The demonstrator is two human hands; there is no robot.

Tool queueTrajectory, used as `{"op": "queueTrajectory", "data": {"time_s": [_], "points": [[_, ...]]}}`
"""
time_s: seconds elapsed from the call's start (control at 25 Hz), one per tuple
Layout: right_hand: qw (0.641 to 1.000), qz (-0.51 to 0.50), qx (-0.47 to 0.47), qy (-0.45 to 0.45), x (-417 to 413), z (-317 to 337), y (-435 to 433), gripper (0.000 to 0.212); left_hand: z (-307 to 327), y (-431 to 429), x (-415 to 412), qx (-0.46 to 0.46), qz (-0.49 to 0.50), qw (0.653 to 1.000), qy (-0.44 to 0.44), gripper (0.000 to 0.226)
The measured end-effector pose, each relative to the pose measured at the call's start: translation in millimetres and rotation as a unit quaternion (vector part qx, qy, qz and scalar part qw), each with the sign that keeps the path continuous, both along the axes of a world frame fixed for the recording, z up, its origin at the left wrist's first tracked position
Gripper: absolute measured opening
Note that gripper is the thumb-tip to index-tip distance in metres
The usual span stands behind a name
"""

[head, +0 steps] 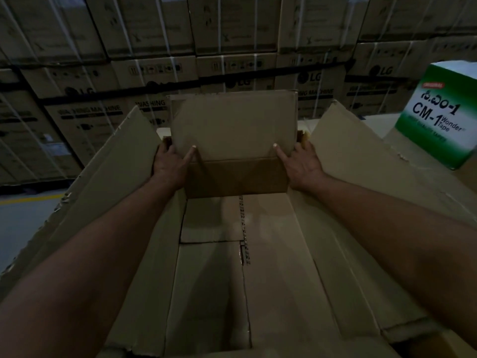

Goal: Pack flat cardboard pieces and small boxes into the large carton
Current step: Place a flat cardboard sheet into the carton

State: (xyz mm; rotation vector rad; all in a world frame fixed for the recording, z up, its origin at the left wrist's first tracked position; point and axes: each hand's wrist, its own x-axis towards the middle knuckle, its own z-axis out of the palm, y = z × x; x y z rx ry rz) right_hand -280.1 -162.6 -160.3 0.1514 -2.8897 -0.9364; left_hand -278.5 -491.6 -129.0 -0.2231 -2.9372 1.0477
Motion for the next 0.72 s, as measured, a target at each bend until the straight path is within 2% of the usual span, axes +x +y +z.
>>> {"op": "queueTrajectory", "data": {"time_s": [0.16,0.44,0.48,0.6,0.72], "points": [[1.000,0.001,0.005,-0.005,10,-4,-1,0.087,-8,-4,-1,-0.032,0.000,0.999,-0.010,0.100],[1.000,-0.025,0.005,0.012,33,4,-18,0.074,-12,0,17,0.017,-0.002,0.999,-0.034,0.095],[0.999,-0.020,0.012,0.027,43,6,-21,0.069,-10,1,22,0.029,-0.002,0.999,-0.038,0.093],[0.999,0.017,-0.003,0.049,70,15,-28,0.037,0,11,41,0.063,0.001,0.996,-0.058,0.088],[0.999,0.024,-0.015,0.037,96,24,-36,0.026,10,23,62,0.119,-0.016,0.990,-0.069,0.082]]}}
